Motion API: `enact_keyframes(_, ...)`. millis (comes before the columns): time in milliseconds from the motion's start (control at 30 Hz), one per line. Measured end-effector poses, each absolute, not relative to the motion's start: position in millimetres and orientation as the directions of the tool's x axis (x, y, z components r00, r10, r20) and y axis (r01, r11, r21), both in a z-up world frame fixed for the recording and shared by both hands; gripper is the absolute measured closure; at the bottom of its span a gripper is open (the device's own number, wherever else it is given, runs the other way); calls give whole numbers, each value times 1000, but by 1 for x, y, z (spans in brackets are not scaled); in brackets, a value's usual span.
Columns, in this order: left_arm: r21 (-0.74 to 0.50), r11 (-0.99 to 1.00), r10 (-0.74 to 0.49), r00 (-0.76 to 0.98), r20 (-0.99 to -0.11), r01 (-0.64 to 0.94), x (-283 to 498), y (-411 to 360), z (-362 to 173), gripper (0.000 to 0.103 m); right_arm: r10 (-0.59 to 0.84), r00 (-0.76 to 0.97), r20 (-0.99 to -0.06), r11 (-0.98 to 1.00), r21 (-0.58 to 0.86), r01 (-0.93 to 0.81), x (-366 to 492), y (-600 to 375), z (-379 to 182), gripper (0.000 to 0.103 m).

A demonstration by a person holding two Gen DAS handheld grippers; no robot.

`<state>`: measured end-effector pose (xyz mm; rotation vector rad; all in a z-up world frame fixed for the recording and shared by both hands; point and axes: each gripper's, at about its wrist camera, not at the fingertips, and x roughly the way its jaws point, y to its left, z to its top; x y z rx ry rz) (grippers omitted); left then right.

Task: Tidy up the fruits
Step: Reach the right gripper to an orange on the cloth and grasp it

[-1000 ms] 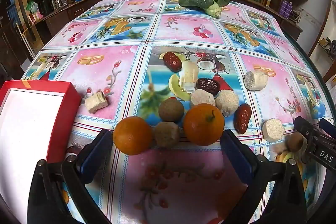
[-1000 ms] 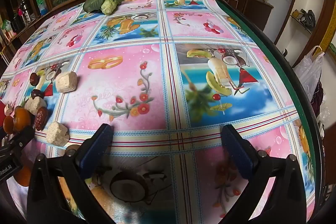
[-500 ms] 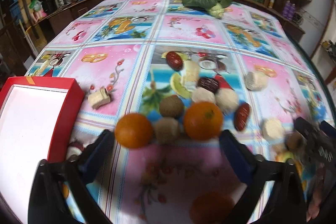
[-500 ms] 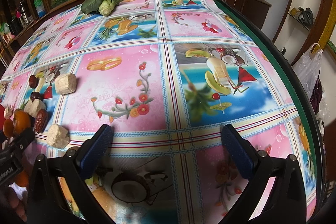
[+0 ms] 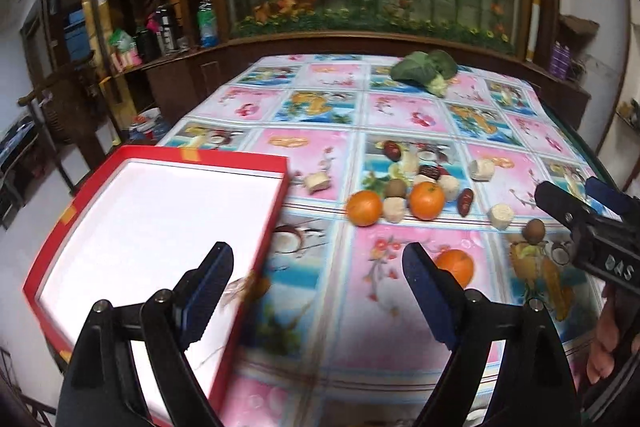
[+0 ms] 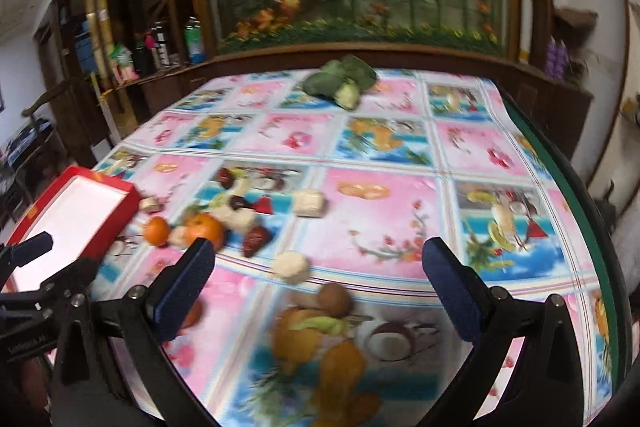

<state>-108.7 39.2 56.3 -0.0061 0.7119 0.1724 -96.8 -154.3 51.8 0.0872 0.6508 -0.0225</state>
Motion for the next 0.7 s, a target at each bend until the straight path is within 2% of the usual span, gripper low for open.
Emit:
enact_keyframes(167,45,983,165,746,-645,-179,-117,48,55,16,70,779,-623,996,88,-19,-102,-129,48,0)
enact_keyframes(267,44,981,171,745,-645,-188,-118,55,54,16,88,764,-640,996,61,-64,-100,-113,44,4)
enact_keyframes(367,41,978,181,744,-644,-203,-119,63,53,16,126,723,-680,992,72,-105,-95,-102,36,12)
enact_keyframes(500,45,975,195,747,-635,-216,-120,69,55,16,145,676,-723,989,76,-130,-87,-94,26,28)
enact_keyframes(700,62,979,190,748,-636,-196,-113,74,57,16,172,635,-753,984,104,-144,-81,-86,19,31)
